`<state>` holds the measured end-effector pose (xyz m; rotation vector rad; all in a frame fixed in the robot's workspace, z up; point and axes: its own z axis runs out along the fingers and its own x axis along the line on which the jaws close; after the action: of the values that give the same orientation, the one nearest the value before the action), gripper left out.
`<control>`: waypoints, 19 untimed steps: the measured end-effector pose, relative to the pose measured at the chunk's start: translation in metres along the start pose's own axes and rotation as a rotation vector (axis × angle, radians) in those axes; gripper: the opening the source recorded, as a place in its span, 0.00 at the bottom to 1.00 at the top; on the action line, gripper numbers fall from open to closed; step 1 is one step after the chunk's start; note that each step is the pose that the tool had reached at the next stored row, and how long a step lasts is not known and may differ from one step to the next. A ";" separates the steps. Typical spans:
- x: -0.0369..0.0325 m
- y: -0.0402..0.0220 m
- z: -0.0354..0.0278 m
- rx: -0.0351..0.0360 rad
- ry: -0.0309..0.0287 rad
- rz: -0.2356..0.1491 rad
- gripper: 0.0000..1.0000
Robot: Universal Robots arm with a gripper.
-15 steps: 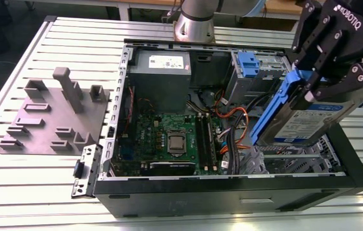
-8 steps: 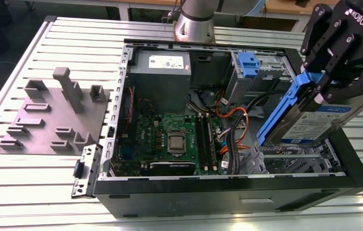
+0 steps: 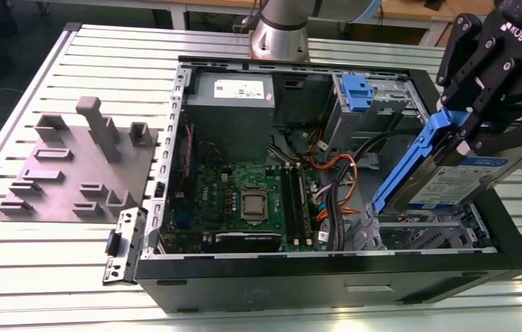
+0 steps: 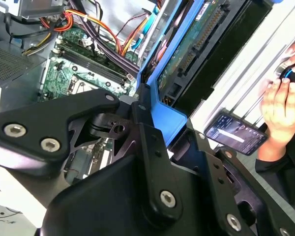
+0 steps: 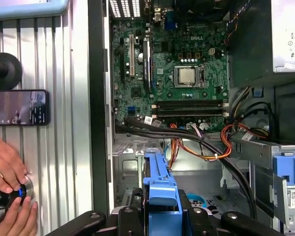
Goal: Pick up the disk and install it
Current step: 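Insert the disk into the insertion slot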
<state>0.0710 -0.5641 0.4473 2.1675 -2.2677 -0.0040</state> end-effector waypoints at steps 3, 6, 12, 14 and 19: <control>0.0005 -0.0012 0.0014 0.0001 -0.0002 -0.001 0.36; 0.0013 -0.0013 0.0040 0.0000 -0.0001 -0.003 0.36; 0.0013 -0.0022 0.0092 0.0000 0.0000 -0.004 0.36; 0.0013 -0.0026 0.0110 0.0000 -0.0002 -0.004 0.36; 0.0012 -0.0033 0.0151 0.0000 -0.0001 -0.004 0.36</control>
<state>0.0742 -0.5655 0.4321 2.1719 -2.2636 -0.0041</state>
